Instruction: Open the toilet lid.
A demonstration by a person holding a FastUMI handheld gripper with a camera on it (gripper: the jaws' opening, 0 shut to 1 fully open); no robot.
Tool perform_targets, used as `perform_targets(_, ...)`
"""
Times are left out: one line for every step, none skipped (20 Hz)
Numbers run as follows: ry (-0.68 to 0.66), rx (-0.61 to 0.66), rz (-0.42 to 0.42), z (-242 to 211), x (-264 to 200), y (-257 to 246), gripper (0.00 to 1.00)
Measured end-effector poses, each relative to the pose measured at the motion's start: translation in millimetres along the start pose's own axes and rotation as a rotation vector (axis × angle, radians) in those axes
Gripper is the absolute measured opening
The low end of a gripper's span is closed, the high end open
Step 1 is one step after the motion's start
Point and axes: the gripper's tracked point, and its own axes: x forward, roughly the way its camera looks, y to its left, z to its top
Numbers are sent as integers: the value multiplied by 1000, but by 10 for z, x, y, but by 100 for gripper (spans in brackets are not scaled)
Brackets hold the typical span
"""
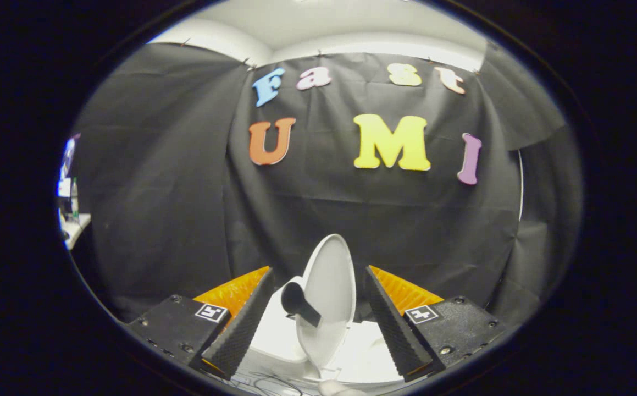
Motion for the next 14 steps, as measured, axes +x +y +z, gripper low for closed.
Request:
perform_targets(-23,23,-17,52,-76,-135,100)
perform_targets(-40,36,-33,74,-173,-263,100)
perform_targets(-50,38,-45,66,-234,-395,100)
perform_targets(-60,36,-65,39,-343,-558,100)
perform_targets(-67,25,-85,-15,-473,-716,100)
perform_targets(-76,13,-111,-81,-589,-880,100)
perform_targets(-80,-1,-136,-152,-707,-1041,100)
perform_targets(-82,-7,-165,-254,-822,-1198,100)
perform_targets(-75,-8,-191,-368,-918,-1338,100)
perform_targets(-63,-4,-217,-510,-1020,-1495,100)
perform_targets(-43,2,-235,-657,-1112,-1631,100)
perform_targets(-22,12,-251,-806,-1205,-1752,100)
perform_targets(-10,28,-272,-945,-1291,-1890,100)
perform_targets(4,47,-290,-1066,-1359,-2010,100)
